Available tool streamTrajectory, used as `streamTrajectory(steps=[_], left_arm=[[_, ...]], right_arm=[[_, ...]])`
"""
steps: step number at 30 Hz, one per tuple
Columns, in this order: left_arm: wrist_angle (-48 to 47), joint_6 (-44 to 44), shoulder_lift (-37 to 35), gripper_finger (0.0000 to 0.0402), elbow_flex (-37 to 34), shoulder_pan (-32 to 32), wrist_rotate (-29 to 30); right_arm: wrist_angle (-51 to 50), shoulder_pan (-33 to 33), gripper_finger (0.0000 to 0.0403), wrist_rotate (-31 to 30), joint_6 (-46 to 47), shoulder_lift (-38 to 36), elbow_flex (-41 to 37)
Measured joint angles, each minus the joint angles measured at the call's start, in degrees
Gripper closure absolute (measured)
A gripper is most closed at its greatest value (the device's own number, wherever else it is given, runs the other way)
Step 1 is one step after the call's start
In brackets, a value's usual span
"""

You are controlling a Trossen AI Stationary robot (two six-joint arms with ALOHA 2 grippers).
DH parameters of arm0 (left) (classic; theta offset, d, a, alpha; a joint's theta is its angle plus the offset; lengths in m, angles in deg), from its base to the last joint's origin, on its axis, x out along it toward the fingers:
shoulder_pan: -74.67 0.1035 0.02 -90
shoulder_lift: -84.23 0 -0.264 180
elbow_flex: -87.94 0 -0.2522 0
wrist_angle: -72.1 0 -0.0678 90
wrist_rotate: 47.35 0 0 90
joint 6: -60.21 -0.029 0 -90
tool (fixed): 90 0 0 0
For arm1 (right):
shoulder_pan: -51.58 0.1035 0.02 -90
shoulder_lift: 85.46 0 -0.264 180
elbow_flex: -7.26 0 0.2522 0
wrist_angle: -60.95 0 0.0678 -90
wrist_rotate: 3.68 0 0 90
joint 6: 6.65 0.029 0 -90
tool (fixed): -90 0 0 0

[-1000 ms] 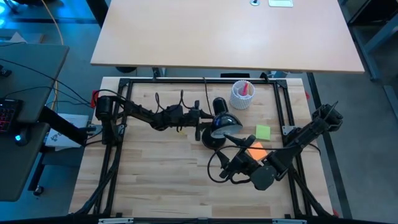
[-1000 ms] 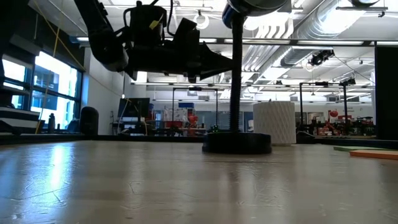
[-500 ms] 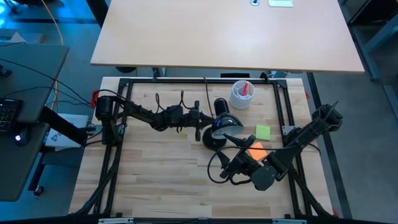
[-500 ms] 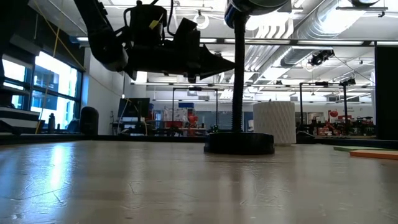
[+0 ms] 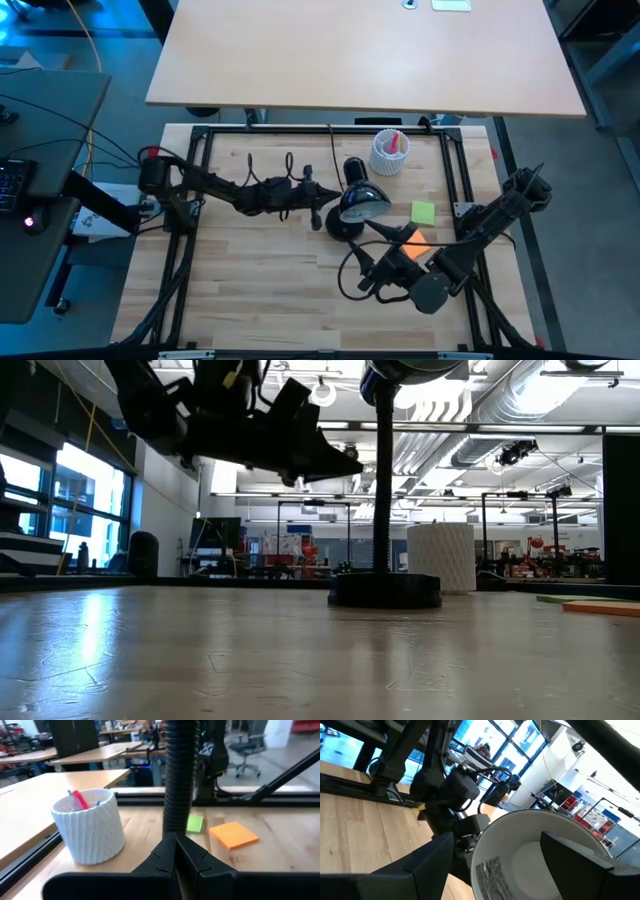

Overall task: Screw lightbulb
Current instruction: Insert the lightbulb into the desk lamp

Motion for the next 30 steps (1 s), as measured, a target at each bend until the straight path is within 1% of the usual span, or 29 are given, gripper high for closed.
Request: streamTrajectory(steps=[2, 7, 9, 11, 15, 18, 20, 26, 30], left_arm=[[-3.1, -0.6, -1.3, 0.0401, 0.0, -1.1, 3.2], [-7.9, -0.8, -3.0, 0.0401, 0.0, -3.4, 11.0], [-10.6, -0.7, -3.6, 0.0401, 0.0, -4.0, 13.0], [-13.5, -0.7, -4.5, 0.0401, 0.0, -4.3, 13.6], [-17.7, 0.9, -6.9, 0.0399, 0.0, -3.4, 13.6], [-20.0, 2.2, -8.0, 0.0385, 0.0, -1.8, 13.6], [-21.2, 3.0, -8.4, 0.0370, 0.0, -0.8, 12.4], [-22.2, 6.4, -8.5, 0.0311, 0.0, 1.4, 3.5], [-21.6, 6.4, -8.5, 0.0273, 0.0, 1.9, 2.3]], right_arm=[[-0.2, 0.4, 0.0105, -1.2, 0.0, 0.0, 0.0], [-0.6, 0.4, 0.0105, -1.4, 0.2, 0.0, 0.0], [-0.6, 0.4, 0.0105, -1.5, 0.0, 0.0, 0.0], [-0.6, 0.4, 0.0105, -1.8, 0.0, 0.0, 0.0], [-0.6, 0.4, 0.0105, -3.8, 0.0, 0.0, 0.0], [-0.7, 0.4, 0.0105, -4.7, 0.0, 0.0, 0.0], [-0.8, 0.4, 0.0105, -4.7, -0.2, 0.0, 0.0], [-0.8, 0.4, 0.0105, -4.7, -0.2, 0.0, 0.0], [-0.7, 0.4, 0.0105, -4.7, -0.8, 0.0, 0.0]])
